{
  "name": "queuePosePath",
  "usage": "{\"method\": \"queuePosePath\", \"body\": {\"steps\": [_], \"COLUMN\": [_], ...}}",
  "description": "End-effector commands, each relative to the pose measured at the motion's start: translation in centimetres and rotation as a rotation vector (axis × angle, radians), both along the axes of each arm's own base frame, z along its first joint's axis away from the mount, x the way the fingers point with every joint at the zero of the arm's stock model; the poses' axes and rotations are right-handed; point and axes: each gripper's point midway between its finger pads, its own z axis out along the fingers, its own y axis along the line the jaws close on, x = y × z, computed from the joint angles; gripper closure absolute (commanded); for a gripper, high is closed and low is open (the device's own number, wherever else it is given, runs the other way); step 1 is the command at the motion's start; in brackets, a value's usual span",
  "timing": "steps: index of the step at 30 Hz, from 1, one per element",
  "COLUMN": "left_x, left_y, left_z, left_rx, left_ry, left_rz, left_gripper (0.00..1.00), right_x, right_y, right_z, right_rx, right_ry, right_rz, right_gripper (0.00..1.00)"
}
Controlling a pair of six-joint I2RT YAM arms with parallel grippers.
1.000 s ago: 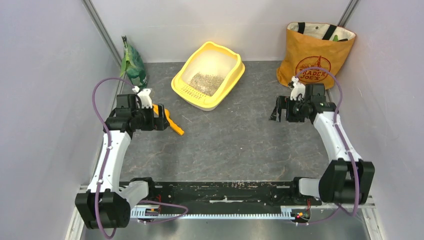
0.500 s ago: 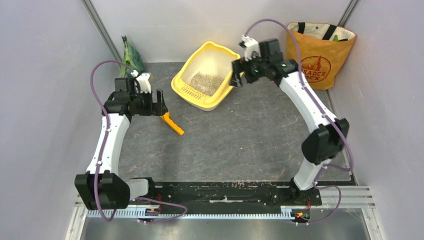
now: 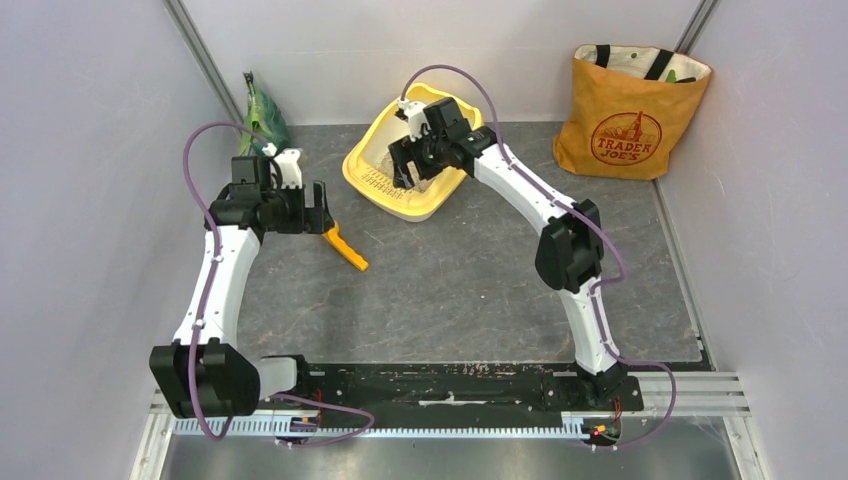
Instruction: Fill the litter box with clean litter
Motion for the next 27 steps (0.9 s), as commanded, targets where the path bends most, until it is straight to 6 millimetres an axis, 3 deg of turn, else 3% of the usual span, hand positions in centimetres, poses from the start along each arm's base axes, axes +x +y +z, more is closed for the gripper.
{"method": "queuePosePath", "body": {"steps": [1, 12, 27], "left_x": [-0.5, -0.8, -0.8], "left_y": [-0.2, -0.4, -0.2], "left_z": [0.7, 0.0, 0.9], "left_rx": [0.013, -0.001, 0.006], "left_ry": [-0.028, -0.006, -0.032], "left_rz": [-0.032, -0.029, -0.026], "left_gripper": [0.02, 0.02, 0.02], "right_x": [3.5, 3.6, 1.6], "right_y": [0.6, 0.5, -0.4], "right_z": [2.1, -3.2, -7.8], "right_rx": [0.051, -0.015, -0.122], "right_ry": [-0.102, -0.059, -0.005], "right_rz": [-0.063, -0.027, 0.101], "right_gripper": [0.10, 0.23, 0.36]}}
